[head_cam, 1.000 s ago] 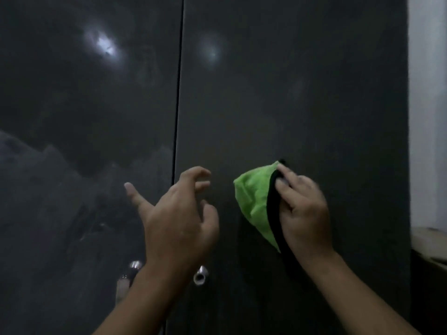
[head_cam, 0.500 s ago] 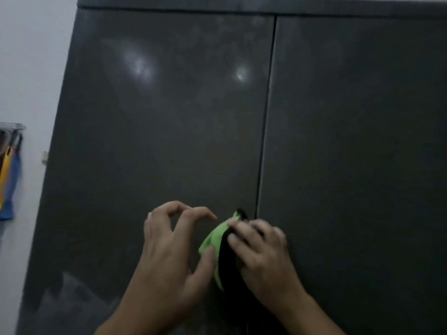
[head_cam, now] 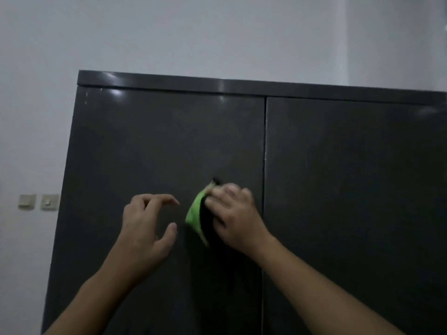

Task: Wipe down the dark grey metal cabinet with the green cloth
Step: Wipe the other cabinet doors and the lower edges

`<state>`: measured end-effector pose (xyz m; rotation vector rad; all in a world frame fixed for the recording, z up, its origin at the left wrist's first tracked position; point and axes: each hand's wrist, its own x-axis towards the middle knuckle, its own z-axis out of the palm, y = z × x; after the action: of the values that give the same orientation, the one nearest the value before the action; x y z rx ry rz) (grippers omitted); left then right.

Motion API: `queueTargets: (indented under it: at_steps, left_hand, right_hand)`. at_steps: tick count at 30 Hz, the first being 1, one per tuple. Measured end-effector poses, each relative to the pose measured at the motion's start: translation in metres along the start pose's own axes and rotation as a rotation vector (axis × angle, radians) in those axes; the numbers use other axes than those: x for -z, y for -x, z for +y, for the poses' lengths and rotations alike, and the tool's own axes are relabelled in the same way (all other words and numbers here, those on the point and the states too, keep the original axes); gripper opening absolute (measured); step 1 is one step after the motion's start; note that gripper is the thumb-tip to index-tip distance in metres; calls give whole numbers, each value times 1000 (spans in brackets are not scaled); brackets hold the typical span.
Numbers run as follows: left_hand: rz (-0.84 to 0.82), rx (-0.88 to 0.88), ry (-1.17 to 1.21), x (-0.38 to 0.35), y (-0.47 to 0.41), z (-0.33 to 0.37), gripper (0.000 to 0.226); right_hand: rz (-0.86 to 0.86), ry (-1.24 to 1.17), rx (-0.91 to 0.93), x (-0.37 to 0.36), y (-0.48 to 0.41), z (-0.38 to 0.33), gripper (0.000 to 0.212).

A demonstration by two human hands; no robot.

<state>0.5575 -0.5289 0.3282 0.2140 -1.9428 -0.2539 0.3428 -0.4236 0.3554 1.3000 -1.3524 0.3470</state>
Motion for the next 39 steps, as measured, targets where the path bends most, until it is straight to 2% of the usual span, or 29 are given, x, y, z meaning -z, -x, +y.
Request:
queueTargets:
  at_steps: [3,5,9,13,17,19,21,24,27,31,34,39]
  left_hand:
    - [-40,-51,-31,-5,-12,7,41]
    - [-72,-70,-30,-9,-17,11,42]
    - [-159,-69,-29,-19,-33,17,50]
    - [-238,-93,-247,-43,-58,28,68]
    - [-106,-163,-118,-66,-77,52,63]
    - [-24,-205,-27,-74,-87,63,57]
    - [82,-239,60,-79,-100,73,53]
    - [169,-237,162,-85,-124,87,53]
    - [114,-236,113,-96,-150,101,58]
    - [0,-202,-174,-115,-173,119,66]
    - [-2,-212,-224,-127,-180,133,71]
    - [24,-232,-260,-153,-183,148,70]
  right_hand:
    - [-166,65,284,4,27,2,44]
    - [-144,101,291,11,35,23,40]
    - [95,133,26,32,34,95,37]
    - [213,111,-220,53,-14,147,36]
    - [342,20,-488,66,-88,161,45]
    - [371,-32,-540,65,-107,156,48]
    - [343,-43,-422,60,-106,144,50]
    - [214,-73,-118,49,-76,129,43]
    - [154,-60,52,46,-27,131,33]
    - [122,33,148,59,36,173,31]
    - [171,92,25,81,63,226,32]
    - [376,108,-480,120,53,309,48]
